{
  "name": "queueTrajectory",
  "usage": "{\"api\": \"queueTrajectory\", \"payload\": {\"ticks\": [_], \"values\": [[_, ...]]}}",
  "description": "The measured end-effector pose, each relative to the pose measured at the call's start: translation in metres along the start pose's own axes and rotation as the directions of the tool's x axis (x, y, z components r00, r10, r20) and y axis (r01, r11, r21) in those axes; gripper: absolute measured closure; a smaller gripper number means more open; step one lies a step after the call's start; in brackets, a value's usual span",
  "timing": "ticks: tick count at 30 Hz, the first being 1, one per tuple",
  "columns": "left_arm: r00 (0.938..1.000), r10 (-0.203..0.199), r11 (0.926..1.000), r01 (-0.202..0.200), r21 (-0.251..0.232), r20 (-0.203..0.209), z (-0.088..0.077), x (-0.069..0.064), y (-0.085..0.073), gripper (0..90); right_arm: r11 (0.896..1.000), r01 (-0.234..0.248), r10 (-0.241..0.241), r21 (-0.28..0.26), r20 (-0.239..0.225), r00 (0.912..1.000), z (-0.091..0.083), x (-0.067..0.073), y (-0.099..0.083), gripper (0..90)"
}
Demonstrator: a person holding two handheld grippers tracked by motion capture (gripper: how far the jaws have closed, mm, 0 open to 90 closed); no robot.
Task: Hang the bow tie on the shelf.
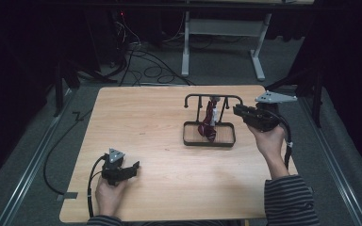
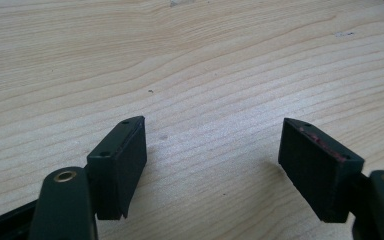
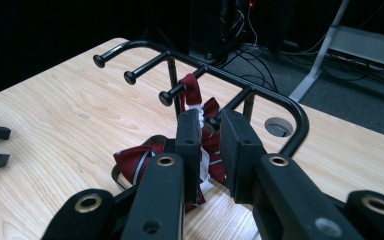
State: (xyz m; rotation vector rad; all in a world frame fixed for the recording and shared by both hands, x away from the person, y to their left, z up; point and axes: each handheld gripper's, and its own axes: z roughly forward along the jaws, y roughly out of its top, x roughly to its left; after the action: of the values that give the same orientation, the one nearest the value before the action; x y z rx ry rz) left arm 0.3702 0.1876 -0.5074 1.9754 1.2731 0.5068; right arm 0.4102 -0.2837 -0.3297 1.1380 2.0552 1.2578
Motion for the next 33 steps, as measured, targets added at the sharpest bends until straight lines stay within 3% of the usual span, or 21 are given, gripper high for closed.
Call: {"api": "queueTrajectory", "payload": {"ticks": [7, 33], "values": [[1.0, 0.001, 1.0, -0.001, 0.0, 0.0, 0.0, 0.0, 0.0, 27.9, 1.0, -0.002, 0.002, 0.0, 0.022, 0.9998, -0.01, -0.001, -0.011, 78.3], [0.9999, 0.007, 1.0, -0.007, 0.001, -0.007, 0.0, -0.001, 0.0, 27.9, 0.997, -0.068, 0.069, -0.044, 0.034, 0.997, -0.042, -0.008, -0.046, 73.4]]}}
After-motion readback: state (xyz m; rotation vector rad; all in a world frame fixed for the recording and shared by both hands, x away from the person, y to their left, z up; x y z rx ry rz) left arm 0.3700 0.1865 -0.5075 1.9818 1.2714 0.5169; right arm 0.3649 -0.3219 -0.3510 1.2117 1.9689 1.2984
